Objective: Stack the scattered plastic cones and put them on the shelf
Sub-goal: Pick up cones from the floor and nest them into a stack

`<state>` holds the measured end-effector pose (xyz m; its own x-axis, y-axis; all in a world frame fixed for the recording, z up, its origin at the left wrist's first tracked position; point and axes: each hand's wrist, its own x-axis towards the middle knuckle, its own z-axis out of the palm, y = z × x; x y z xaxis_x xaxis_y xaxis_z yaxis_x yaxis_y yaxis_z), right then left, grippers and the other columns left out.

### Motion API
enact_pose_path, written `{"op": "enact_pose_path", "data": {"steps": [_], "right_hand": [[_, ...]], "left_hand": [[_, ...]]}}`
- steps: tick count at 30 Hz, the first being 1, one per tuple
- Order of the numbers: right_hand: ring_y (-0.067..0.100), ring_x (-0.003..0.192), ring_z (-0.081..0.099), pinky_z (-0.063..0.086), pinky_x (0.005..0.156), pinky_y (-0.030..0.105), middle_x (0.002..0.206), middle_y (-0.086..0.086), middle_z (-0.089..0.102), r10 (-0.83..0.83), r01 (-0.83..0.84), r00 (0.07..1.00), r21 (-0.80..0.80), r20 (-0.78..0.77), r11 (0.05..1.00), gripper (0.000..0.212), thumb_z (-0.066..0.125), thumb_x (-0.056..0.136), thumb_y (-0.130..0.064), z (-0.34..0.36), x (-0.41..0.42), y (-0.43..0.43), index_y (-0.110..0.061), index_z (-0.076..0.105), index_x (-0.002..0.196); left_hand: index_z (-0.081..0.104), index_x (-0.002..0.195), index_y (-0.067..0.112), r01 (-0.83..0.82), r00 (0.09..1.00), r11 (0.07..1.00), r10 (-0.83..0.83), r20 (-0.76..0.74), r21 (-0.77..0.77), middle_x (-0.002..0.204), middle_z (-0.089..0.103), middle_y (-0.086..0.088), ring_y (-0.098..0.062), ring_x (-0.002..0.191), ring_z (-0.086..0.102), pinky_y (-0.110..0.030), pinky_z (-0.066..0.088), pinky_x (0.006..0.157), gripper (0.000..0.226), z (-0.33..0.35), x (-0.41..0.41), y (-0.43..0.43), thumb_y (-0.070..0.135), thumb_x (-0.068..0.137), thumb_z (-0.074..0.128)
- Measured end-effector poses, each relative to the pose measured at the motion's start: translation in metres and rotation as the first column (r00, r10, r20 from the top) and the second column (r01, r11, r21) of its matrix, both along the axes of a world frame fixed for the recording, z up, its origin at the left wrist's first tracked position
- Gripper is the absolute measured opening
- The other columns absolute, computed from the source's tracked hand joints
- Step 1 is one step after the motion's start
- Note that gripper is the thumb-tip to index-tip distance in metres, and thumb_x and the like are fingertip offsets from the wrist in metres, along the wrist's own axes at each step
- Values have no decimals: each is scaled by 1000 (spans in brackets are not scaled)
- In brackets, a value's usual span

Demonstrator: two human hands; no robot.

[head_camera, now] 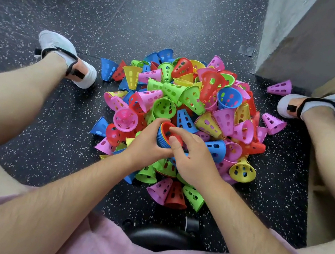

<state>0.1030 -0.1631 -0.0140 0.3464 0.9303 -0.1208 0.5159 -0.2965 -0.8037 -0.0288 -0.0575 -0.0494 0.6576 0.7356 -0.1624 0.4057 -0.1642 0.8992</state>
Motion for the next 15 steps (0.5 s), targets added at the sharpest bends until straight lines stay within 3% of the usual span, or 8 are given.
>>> {"op": "enact_pose_path", "data": {"steps": [3,5,7,11,15], "right_hand": [[6,119,52,42,103,29,121,-18,60,23,-26,997,-50,-76,998,34,46,103,-44,-7,3,-1,-33,57,133],[6,118,54,44,103,32,126,-12,61,-65,57,992,-82,-104,995,35,44,103,-44,-13,7,-4,-30,57,132],[9,111,55,47,98,33,122,-5,59,-179,173,983,-147,-31,974,32,46,103,-37,-17,12,-10,-20,59,127],[18,83,60,48,70,35,96,2,62,-261,314,946,-349,191,883,25,49,100,-35,-25,25,-23,-12,59,99],[19,60,55,34,51,31,63,1,57,-238,316,946,-473,220,822,45,51,99,-45,-37,27,-27,-8,58,74]], "left_hand": [[54,128,22,9,1000,1000,-9,-30,-11,113,65,8,-4,99,65,-20,50,86,67,-5,-4,-1,30,74,92],[53,127,25,38,997,999,-38,-66,3,114,65,14,0,102,64,-21,50,88,71,-8,-5,-4,40,71,94],[51,130,27,79,992,997,-78,-102,14,118,62,14,2,106,60,-16,46,90,77,-10,-5,-8,44,69,94],[50,137,24,135,979,991,-130,-155,21,123,60,10,-7,111,58,-17,45,93,84,-13,-5,-14,46,69,94],[49,138,25,150,975,989,-146,-170,13,122,60,11,-4,108,59,-5,40,84,82,-12,-5,-14,46,71,93]]}}
